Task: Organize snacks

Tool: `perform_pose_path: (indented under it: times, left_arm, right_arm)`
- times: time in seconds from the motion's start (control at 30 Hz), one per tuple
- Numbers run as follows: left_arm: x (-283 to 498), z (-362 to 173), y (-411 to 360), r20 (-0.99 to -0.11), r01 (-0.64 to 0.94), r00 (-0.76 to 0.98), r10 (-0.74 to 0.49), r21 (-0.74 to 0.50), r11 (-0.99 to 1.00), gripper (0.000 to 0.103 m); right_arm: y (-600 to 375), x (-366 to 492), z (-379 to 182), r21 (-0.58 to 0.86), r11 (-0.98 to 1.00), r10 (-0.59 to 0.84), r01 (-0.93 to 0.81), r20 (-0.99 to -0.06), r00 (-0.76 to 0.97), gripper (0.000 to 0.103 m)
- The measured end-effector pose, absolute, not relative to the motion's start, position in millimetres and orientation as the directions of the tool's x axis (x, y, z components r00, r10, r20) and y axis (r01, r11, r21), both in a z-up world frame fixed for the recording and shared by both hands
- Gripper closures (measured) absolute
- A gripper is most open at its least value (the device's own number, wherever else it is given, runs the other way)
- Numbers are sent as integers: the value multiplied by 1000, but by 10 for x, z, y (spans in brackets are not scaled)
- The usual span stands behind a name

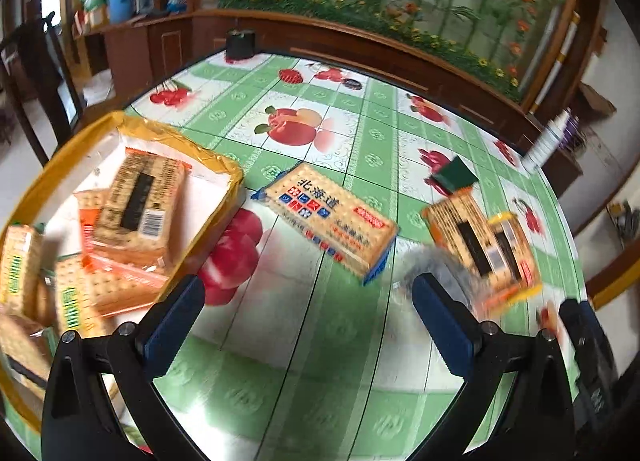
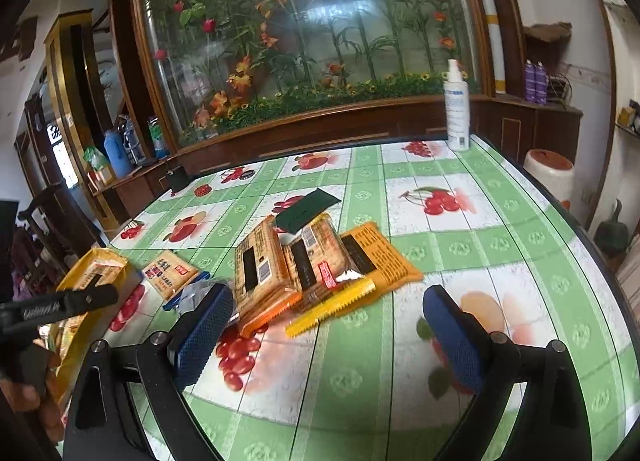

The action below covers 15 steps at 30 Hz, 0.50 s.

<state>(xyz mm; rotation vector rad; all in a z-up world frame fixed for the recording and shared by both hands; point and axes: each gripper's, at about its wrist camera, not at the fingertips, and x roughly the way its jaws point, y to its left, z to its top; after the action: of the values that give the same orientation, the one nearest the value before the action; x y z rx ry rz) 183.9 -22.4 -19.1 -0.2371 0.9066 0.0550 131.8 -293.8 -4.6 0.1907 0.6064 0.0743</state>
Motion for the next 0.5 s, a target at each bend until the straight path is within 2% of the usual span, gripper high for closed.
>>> perform_pose_path:
  times: [0.23,0.5]
  left_arm:
    - [2145,-325,-253,-812,-230,583,-38,-210,950,0]
    - [2368,-483,-308,-835,-279,550,-22,-208,938,0]
  right_arm:
    - [-2787,1642,-84,181,978,187,-103,-546,817,6]
    - [-2552,1985,-161,231,937,348,-261,-555,756,6]
